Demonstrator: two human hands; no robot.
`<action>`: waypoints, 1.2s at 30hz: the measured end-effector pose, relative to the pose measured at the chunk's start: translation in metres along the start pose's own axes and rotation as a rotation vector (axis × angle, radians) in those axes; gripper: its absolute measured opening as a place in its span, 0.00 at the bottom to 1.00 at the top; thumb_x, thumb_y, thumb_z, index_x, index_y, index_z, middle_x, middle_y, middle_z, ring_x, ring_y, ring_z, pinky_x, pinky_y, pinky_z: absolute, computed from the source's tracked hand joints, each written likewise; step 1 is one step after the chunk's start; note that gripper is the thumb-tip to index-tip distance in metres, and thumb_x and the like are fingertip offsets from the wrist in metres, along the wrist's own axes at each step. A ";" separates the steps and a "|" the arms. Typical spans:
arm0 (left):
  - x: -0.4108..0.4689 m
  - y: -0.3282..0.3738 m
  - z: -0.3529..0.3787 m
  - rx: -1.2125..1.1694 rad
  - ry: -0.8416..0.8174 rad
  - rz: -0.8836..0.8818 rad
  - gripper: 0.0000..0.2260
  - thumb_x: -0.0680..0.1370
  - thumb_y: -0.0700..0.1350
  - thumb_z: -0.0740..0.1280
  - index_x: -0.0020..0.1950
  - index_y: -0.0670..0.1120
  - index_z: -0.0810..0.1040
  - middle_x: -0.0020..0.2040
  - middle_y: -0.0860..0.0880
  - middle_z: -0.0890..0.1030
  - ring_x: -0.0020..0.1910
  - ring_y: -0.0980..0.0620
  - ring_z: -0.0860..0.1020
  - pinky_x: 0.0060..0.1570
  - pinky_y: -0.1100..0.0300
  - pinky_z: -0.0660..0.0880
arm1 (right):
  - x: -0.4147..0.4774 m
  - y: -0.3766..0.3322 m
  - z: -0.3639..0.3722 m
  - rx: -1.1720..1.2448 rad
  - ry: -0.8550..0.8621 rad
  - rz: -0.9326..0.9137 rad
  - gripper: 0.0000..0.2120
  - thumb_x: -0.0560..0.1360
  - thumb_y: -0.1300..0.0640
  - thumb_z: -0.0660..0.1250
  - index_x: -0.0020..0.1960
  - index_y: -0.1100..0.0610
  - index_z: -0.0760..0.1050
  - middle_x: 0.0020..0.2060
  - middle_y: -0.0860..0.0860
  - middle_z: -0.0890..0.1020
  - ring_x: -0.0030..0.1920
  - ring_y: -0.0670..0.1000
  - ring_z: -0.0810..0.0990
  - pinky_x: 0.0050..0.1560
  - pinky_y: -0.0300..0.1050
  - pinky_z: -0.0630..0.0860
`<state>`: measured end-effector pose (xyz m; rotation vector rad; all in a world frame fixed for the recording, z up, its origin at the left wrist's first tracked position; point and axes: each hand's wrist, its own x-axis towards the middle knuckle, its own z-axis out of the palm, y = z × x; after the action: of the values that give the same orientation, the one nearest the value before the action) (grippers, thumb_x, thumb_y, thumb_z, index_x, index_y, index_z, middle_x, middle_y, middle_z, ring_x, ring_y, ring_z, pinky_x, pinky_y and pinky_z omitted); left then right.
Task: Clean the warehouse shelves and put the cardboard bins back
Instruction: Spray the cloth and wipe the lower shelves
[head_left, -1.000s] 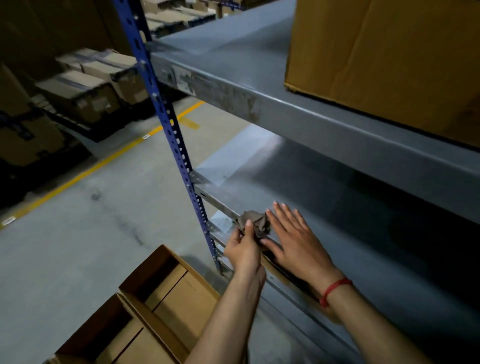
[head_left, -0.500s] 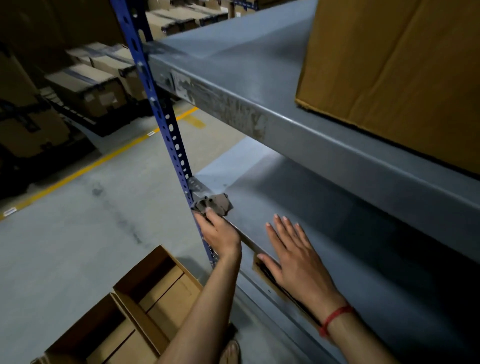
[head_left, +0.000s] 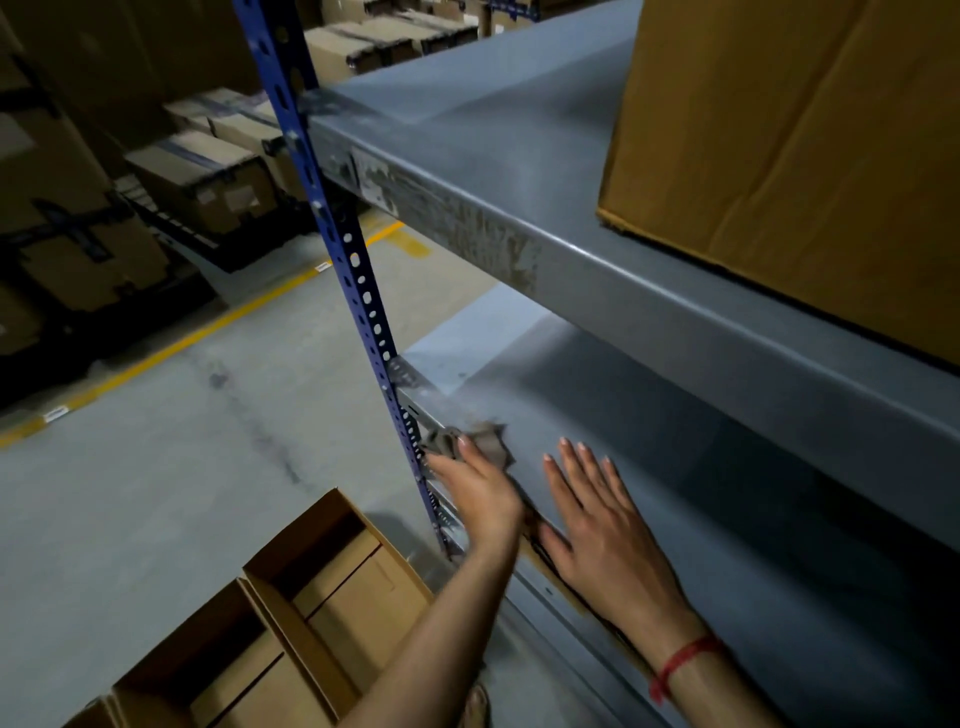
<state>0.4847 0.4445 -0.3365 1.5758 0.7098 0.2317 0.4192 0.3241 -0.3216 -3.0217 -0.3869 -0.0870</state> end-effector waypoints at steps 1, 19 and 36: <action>-0.012 -0.001 -0.001 0.002 -0.018 0.035 0.25 0.84 0.58 0.52 0.72 0.40 0.59 0.66 0.41 0.72 0.64 0.43 0.73 0.65 0.54 0.69 | 0.000 0.000 0.000 0.004 0.000 -0.006 0.33 0.80 0.41 0.47 0.79 0.58 0.57 0.78 0.58 0.58 0.78 0.57 0.58 0.74 0.55 0.53; 0.087 0.042 -0.009 -0.148 0.111 -0.106 0.17 0.86 0.49 0.53 0.73 0.45 0.62 0.64 0.44 0.76 0.59 0.44 0.77 0.59 0.51 0.73 | -0.002 0.003 0.005 0.002 -0.002 0.024 0.34 0.82 0.34 0.48 0.79 0.54 0.59 0.78 0.53 0.61 0.79 0.52 0.54 0.75 0.47 0.46; 0.114 0.234 -0.045 -0.401 0.207 0.845 0.17 0.83 0.41 0.53 0.73 0.46 0.62 0.65 0.58 0.71 0.66 0.69 0.69 0.67 0.68 0.65 | 0.003 0.004 0.003 0.066 0.095 -0.003 0.36 0.80 0.32 0.48 0.72 0.58 0.72 0.72 0.55 0.70 0.75 0.51 0.62 0.73 0.44 0.51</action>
<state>0.6198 0.5514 -0.1363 1.3877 0.0910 1.1000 0.4227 0.3216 -0.3245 -2.9385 -0.3774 -0.2131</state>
